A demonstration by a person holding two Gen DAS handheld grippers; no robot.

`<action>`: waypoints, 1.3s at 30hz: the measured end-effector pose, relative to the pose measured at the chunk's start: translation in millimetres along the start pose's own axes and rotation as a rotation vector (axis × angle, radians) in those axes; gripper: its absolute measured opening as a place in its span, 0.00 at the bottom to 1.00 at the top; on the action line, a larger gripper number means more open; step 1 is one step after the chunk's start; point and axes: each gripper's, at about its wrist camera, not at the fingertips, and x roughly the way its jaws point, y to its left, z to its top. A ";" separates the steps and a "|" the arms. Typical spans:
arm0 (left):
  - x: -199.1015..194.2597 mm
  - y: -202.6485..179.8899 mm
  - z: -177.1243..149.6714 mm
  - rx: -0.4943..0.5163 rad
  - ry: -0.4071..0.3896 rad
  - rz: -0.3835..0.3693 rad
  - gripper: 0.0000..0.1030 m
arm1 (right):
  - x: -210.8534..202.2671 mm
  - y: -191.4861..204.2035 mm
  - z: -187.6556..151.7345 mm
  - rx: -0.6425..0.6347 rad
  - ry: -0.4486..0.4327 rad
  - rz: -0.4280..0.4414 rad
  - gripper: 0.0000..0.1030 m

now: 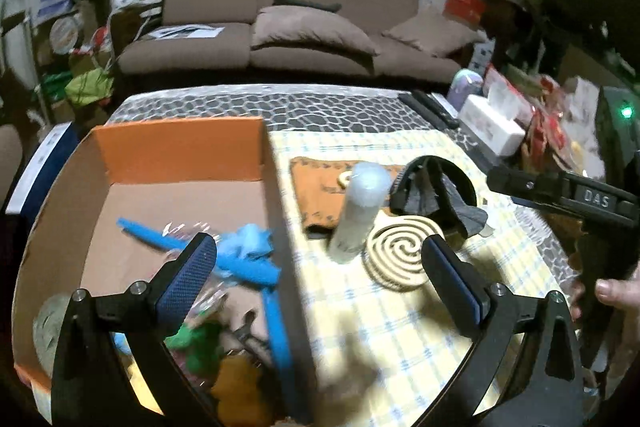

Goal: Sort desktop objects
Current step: 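Move left tool to the white bottle while right tool moves to the white scoop, then grasp the white bottle with left tool while right tool grasps the white scoop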

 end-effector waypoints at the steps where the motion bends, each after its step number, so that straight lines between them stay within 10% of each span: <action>1: 4.9 -5.5 2.8 0.011 0.002 0.000 1.00 | -1.9 -7.0 0.6 0.007 -0.003 -0.012 0.92; 20: 87.9 -61.8 24.0 0.113 0.083 0.106 0.99 | -2.8 -147.5 -15.2 0.206 0.009 -0.257 0.95; 33: 120.3 -74.7 19.9 0.160 0.117 0.160 0.89 | 33.5 -146.1 -21.0 0.149 0.039 -0.303 0.84; 39: 137.0 -75.1 14.3 0.171 0.150 0.172 0.68 | 53.0 -134.9 -23.0 0.077 0.054 -0.352 0.79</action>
